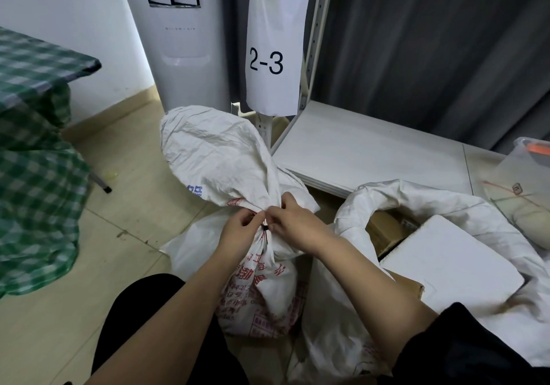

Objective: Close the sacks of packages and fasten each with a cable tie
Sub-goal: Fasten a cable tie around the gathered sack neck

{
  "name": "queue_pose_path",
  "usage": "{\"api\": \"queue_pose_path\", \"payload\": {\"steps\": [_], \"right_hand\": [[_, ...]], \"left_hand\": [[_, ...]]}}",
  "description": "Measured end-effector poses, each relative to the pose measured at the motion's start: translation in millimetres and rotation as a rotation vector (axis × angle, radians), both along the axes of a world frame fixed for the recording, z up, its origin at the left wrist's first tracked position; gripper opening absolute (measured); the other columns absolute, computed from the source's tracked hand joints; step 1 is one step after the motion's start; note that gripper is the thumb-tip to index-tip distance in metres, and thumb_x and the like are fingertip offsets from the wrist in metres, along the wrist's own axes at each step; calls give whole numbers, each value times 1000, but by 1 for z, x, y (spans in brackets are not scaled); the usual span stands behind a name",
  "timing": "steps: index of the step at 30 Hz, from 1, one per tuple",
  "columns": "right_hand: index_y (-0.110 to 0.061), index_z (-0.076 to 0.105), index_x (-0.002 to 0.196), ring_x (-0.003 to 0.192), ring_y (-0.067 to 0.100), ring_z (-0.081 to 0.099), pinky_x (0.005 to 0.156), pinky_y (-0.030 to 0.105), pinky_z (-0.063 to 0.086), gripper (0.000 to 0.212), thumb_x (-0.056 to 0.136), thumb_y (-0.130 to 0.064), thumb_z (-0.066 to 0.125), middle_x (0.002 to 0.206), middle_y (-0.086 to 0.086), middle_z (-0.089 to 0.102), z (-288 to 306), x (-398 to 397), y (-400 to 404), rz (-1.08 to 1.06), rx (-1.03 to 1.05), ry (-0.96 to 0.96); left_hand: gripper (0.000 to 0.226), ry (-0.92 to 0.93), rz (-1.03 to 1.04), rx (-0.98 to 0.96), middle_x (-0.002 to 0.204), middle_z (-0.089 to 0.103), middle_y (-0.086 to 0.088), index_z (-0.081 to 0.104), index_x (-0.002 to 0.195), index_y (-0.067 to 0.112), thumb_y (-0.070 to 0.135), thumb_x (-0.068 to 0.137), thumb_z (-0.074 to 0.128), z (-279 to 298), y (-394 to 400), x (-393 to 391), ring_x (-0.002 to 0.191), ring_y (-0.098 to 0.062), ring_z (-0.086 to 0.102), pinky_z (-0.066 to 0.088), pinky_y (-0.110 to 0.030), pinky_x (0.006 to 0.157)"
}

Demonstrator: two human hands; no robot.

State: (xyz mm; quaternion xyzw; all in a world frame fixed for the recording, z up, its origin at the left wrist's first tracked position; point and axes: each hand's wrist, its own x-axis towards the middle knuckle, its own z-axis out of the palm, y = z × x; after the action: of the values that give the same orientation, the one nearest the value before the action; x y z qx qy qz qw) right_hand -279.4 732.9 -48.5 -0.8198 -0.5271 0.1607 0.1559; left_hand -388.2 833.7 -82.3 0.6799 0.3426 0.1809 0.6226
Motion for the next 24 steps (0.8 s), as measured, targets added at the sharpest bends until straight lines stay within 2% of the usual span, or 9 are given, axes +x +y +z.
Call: {"api": "queue_pose_path", "payload": {"steps": [4,8,10,13,16,17,19,21,24], "right_hand": [[-22,53,95,78,24,50,71,33,41,9,96,-28,47,102,2,34,6,1,0,22,-24,50],[-24,51,88,86,17,47,87,33,43,7,94,-20,52,96,-3,33,5,6,-2,28,4,254],[-24,54,88,88,14,44,90,30,42,8,93,-18,55,93,-5,32,2,10,-3,27,38,336],[-23,58,90,91,10,42,85,16,39,9,93,-15,58,94,-5,34,-1,16,-5,14,99,441],[-28,59,86,87,4,42,76,10,40,17,93,-13,59,98,-4,35,-6,19,-8,-24,139,538],[-31,58,85,87,3,42,78,11,41,21,94,-13,59,98,-4,35,-8,19,-8,-33,145,547],[-35,56,82,89,4,41,86,19,40,25,93,-13,60,96,-5,35,-12,20,-6,-58,162,543],[-33,57,83,89,4,40,90,22,38,22,93,-13,61,95,-6,35,-12,21,-5,-74,173,547],[-23,60,91,89,4,40,88,16,36,11,93,-12,60,97,-3,35,-10,24,-4,-65,166,558]], "left_hand": [[26,10,6,1,75,61,-5,64,86,4,27,93,57,-2,1,1,72,-12,52,40,-28,68],[24,2,14,10,69,59,0,62,79,8,26,93,57,0,0,2,68,-10,50,39,-27,66],[24,-1,24,-7,73,62,-6,63,82,6,26,93,56,0,1,2,71,-11,53,42,-29,69],[29,-9,14,-54,84,64,-16,63,91,1,29,93,56,0,5,3,81,-16,57,44,-32,75],[32,80,-41,-56,90,67,-1,64,95,8,39,93,54,2,6,3,89,-17,61,47,-36,83],[30,152,-32,44,93,66,3,62,96,14,43,92,53,2,6,0,91,-15,61,48,-37,85],[24,304,66,499,89,59,7,55,91,20,44,90,54,6,4,-9,85,-14,56,48,-37,77],[15,256,40,907,84,55,5,56,88,19,33,86,61,8,0,-16,78,-16,53,47,-37,68],[15,158,-148,984,84,55,5,61,96,19,21,83,66,7,-3,-18,74,-16,56,49,-36,60]]}}
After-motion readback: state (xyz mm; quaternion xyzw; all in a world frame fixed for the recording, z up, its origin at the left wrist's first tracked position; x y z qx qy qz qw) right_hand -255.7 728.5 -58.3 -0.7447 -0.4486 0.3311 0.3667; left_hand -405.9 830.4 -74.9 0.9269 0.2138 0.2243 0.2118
